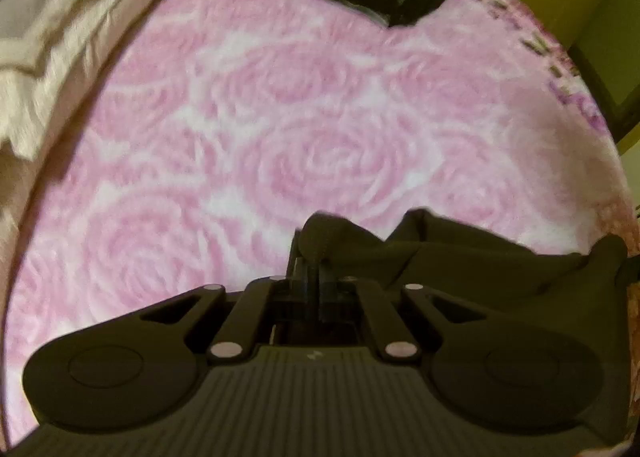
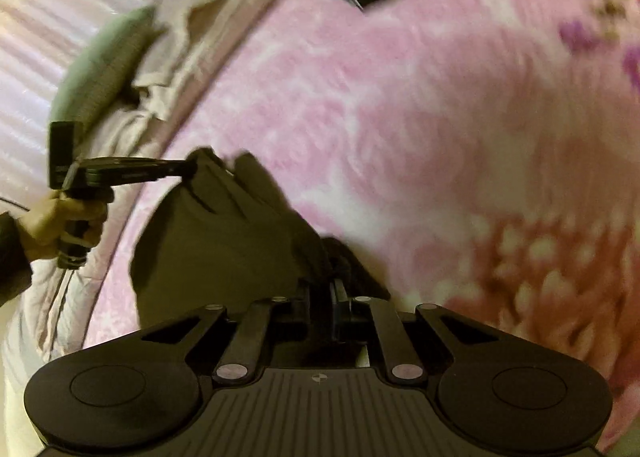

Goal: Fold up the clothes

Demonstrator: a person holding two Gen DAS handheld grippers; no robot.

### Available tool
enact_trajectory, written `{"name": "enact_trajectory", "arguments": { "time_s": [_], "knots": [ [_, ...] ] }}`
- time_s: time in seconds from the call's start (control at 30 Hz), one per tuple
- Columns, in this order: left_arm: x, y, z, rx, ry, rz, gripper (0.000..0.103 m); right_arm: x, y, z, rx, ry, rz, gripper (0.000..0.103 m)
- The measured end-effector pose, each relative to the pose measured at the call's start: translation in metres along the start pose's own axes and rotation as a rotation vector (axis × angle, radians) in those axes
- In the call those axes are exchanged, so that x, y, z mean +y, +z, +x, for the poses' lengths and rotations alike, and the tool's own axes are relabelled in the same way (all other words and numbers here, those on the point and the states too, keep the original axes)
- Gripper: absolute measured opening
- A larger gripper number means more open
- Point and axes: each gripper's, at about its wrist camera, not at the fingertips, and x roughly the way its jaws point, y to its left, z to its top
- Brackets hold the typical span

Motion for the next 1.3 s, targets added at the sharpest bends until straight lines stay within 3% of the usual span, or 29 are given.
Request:
{"name": "enact_trajectory", "arguments": {
  "time_s": [0.03,0.07,0.1,0.13,0.2,0.27,0.37,0.43,0.5,0.6,0.67,0.77,1.07,1.2,1.3],
  "knots": [
    [0.0,-0.001,0.001,0.003,0.007,-0.003,0.009,-0.002,-0.001,0.001,0.001,-0.005,0.007,0.01],
    [0.001,-0.002,-0.003,-0.005,0.019,-0.009,0.011,-0.001,-0.001,-0.002,-0.001,-0.022,0.003,0.025],
    [0.002,-0.003,-0.007,-0.014,0.031,-0.016,0.012,0.001,-0.001,-0.005,-0.004,-0.045,-0.005,0.048],
    [0.006,-0.004,-0.014,-0.029,0.039,-0.032,0.016,0.005,-0.001,-0.009,-0.014,-0.053,-0.024,0.053],
    [0.009,-0.005,-0.03,-0.051,0.09,-0.02,0.014,0.017,-0.001,-0.018,-0.042,-0.054,-0.076,0.053],
    [0.008,-0.006,-0.049,-0.077,0.093,-0.016,0.015,0.028,0.0,-0.027,-0.07,-0.054,-0.128,0.053],
    [-0.005,-0.008,-0.066,-0.099,0.005,-0.035,0.015,0.048,0.002,-0.036,-0.107,-0.03,-0.206,0.053],
    [-0.018,-0.013,-0.058,-0.076,-0.051,-0.022,0.015,0.064,0.005,-0.023,-0.094,0.054,-0.249,0.053],
    [-0.034,-0.02,-0.035,-0.034,-0.076,0.018,0.015,0.065,0.006,-0.002,-0.067,0.083,-0.263,0.053],
    [-0.043,-0.025,0.002,-0.015,-0.057,0.024,0.016,0.057,0.008,0.031,-0.025,0.083,-0.259,0.053],
    [-0.043,-0.021,0.013,-0.038,-0.047,0.017,0.017,0.037,0.012,0.035,-0.027,0.054,-0.207,0.05],
    [-0.043,-0.013,0.019,-0.044,-0.031,0.007,0.017,0.022,0.008,0.027,-0.026,0.025,-0.235,0.047],
    [-0.039,-0.047,-0.046,0.015,0.105,0.06,0.018,0.024,0.006,-0.004,0.04,-0.038,-0.196,0.047],
    [-0.037,-0.062,-0.075,0.041,0.166,0.084,0.018,0.05,0.002,-0.016,0.06,0.055,-0.267,0.047],
    [-0.04,-0.081,-0.093,0.066,0.194,0.077,0.018,0.075,-0.013,-0.003,0.101,0.133,-0.319,0.047]
  ]
}}
